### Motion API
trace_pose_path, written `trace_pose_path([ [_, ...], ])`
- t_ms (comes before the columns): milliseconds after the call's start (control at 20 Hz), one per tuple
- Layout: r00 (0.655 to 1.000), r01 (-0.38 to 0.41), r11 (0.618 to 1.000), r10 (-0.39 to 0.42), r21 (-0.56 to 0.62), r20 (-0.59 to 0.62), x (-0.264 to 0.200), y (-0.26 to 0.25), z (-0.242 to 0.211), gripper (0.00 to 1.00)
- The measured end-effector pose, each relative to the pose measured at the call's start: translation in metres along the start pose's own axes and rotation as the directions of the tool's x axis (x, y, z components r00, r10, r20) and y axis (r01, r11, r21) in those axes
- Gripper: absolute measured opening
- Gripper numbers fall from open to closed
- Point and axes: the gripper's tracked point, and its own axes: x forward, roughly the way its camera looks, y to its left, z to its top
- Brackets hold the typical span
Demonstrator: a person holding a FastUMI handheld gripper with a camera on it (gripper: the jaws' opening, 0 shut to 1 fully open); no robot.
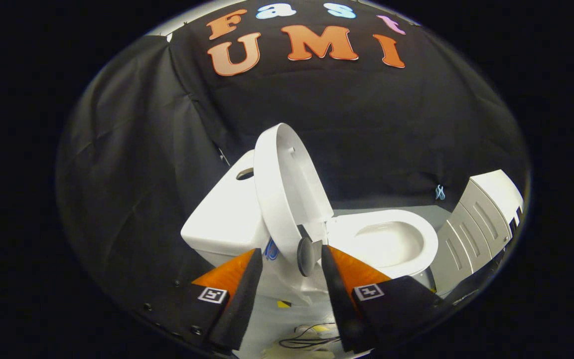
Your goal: Open the toilet lid.
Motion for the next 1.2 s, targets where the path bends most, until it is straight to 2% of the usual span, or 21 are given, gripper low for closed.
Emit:
trace_pose_path([
  [150,0.996,-0.001,1.000,0.002,-0.010,0.086,-0.019,-0.006,0.034,0.99],
  [400,0.977,0.003,1.000,0.000,-0.015,0.212,-0.059,-0.031,0.096,0.99],
  [700,0.946,0.045,0.999,-0.047,0.012,0.319,-0.101,-0.090,0.156,0.99],
  [850,0.924,0.087,0.996,-0.088,0.018,0.371,-0.125,-0.126,0.185,0.99],
  [1000,0.896,0.161,0.987,-0.142,-0.008,0.422,-0.150,-0.164,0.206,0.99],
  [1200,0.865,0.223,0.975,-0.185,-0.026,0.466,-0.176,-0.196,0.226,0.99],
])
